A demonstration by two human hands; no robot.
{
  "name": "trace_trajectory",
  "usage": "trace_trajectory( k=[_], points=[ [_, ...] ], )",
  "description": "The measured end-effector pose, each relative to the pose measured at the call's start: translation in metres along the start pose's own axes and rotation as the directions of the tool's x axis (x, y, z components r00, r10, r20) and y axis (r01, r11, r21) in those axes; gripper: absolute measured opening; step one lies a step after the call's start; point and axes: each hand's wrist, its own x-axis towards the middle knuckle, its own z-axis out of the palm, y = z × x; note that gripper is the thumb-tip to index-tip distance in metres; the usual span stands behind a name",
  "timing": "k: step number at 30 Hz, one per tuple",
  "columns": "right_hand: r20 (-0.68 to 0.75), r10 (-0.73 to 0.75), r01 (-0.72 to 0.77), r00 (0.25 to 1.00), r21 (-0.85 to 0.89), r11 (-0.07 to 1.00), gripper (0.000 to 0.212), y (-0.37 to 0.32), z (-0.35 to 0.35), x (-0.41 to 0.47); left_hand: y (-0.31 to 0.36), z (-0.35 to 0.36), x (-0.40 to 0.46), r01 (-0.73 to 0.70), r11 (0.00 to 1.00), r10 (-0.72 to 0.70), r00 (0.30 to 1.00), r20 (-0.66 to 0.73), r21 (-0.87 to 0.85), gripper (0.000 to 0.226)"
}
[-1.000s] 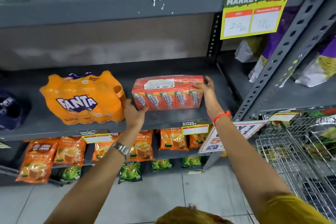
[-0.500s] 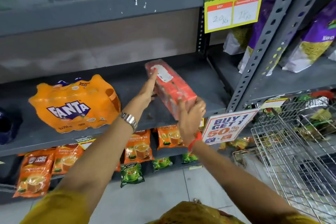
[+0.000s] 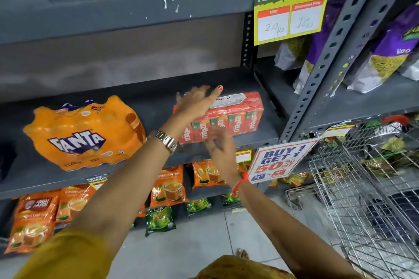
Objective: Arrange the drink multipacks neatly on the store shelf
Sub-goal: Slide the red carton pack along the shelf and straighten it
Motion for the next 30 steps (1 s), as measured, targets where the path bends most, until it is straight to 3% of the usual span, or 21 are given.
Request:
trace_trajectory(
  k=[2,4,6,7,9,11,15,18,23,30],
  points=[
    [-0.289,0.050,-0.026,0.956,0.086,0.996,0.038,0.003,-0.016,0.004,-0.021,0.008,-0.015,0.023,0.989,-0.061,0.963,-0.261,-0.148,0.070],
    [-0.445,0.076,-0.039,0.893,0.091,0.995,0.055,0.004,-0.033,0.014,-0.042,0.021,-0.035,-0.001,0.877,-0.198,0.910,-0.364,-0.480,0.065],
    [-0.441,0.104,-0.063,0.892,0.106,0.992,0.074,0.002,-0.045,0.028,-0.053,0.035,-0.054,0.018,0.593,-0.341,0.911,-0.231,-0.805,0.060],
    [-0.421,0.120,-0.079,0.899,0.114,0.990,0.080,0.002,-0.049,0.035,-0.056,0.042,-0.060,0.051,0.464,-0.374,0.916,-0.144,-0.885,0.053],
    [-0.386,0.145,-0.104,0.911,0.125,0.987,0.081,0.000,-0.054,0.046,-0.055,0.051,-0.062,0.102,0.378,-0.402,0.913,-0.064,-0.920,0.029],
    [-0.377,0.154,-0.102,0.913,0.156,0.983,0.073,0.000,-0.058,0.053,-0.055,0.055,-0.062,0.115,0.380,-0.406,0.912,-0.054,-0.918,0.021],
    [-0.417,0.142,-0.046,0.898,0.232,0.972,0.056,0.001,-0.060,0.050,-0.059,0.060,-0.072,0.133,0.454,-0.365,0.930,-0.048,-0.881,0.028],
    [-0.477,0.119,0.009,0.871,0.258,0.966,0.053,0.004,-0.059,0.040,-0.057,0.062,-0.080,0.125,0.473,-0.342,0.938,-0.051,-0.872,0.034],
    [-0.470,0.084,0.065,0.879,0.291,0.955,0.051,0.006,-0.065,0.029,-0.055,0.067,-0.086,0.102,0.474,-0.309,0.949,-0.057,-0.874,0.024],
    [-0.450,0.129,0.042,0.883,0.349,0.936,0.060,0.002,-0.063,0.017,-0.050,0.064,-0.091,0.092,0.445,-0.309,0.949,-0.056,-0.891,0.039]
  ],
)
